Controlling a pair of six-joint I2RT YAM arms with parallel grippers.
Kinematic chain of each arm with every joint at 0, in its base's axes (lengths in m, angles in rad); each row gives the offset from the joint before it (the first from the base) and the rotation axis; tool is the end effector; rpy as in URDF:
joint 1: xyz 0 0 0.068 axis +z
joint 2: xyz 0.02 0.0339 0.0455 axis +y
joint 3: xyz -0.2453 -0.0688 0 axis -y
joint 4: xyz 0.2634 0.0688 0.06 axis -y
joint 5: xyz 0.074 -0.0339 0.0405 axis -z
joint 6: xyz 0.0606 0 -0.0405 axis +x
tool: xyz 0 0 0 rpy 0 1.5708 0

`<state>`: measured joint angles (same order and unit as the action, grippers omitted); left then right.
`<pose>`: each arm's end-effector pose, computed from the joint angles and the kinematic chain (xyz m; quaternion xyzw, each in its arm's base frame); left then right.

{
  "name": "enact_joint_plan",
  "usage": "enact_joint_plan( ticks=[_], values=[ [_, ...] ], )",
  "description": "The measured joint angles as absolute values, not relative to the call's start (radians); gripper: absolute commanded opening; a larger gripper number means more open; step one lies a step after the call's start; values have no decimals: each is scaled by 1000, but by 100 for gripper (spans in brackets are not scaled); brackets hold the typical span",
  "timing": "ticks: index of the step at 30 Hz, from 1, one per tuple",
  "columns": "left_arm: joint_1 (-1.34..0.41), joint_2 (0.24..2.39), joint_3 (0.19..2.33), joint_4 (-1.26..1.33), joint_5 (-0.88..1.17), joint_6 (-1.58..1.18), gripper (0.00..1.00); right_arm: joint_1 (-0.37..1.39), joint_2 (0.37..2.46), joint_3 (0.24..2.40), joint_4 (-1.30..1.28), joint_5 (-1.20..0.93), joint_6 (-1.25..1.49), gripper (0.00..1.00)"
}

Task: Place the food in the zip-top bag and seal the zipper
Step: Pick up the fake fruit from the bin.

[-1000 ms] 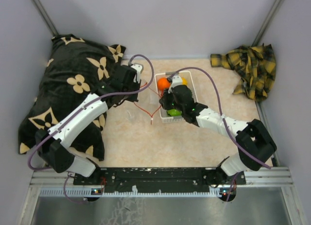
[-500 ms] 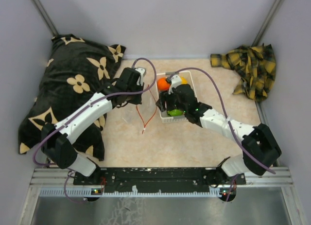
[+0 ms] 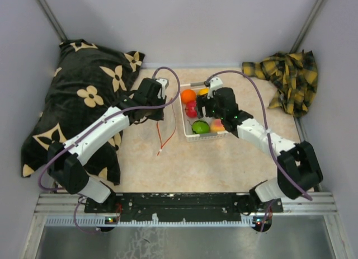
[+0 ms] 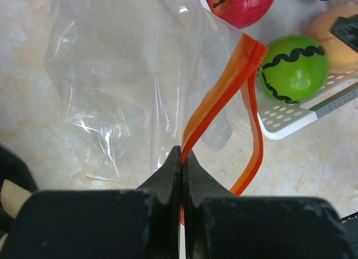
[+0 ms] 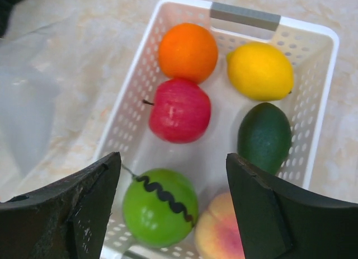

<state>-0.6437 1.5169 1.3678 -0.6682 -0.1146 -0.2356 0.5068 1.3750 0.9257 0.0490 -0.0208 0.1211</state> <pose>0.2985 -0.2153 0.2808 0.1675 0.9134 -0.1081 0.3550 0.3137 0.1756 0.2413 -0.1654 0.8170 0.1788 0.5227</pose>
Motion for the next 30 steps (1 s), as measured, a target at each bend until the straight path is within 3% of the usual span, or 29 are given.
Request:
enact_joint_plan(
  ticks=[7,14,30],
  values=[
    [-644,1521,1364,-665,-110,-236,0,505,1578,1045,-29,106,-1,82],
    [-644,1522,1364,-665,-102,-236,0,505,1663,1068,-18,41,-125,97],
    [-644,1523,1364,-665,-94,-236,0,505,1880,1169,46,-43,-227,99]
  ],
)
